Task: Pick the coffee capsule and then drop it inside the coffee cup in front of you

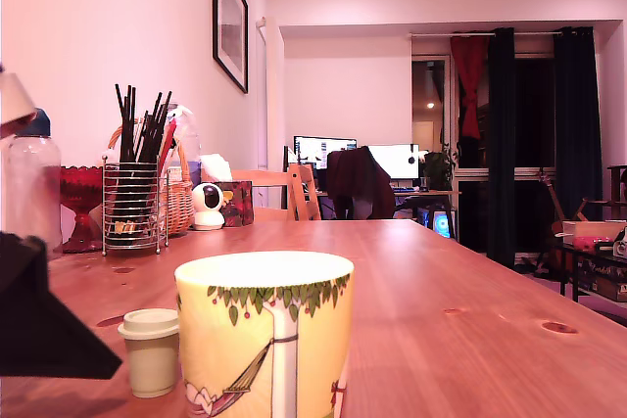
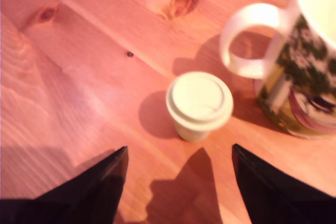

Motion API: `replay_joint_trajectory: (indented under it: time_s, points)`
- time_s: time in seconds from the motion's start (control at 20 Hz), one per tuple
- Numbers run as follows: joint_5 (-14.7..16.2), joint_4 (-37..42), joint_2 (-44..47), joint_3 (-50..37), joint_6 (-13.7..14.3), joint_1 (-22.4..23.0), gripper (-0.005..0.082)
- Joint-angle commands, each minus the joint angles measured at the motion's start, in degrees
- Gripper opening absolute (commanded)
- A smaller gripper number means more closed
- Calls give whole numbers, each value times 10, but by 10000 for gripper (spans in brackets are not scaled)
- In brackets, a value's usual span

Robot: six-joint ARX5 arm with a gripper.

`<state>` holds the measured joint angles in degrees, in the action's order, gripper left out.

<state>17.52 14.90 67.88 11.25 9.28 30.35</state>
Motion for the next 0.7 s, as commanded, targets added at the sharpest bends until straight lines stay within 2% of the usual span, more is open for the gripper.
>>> replay_joint_trajectory:
  time_s: [0.0, 0.15, 0.65]
  points:
    - [3, 3, 19, 11, 11, 2, 566]
    - [16, -3, 45, 33, 17, 2, 561]
    - [33, -12, 113, 80, 33, 2, 548]
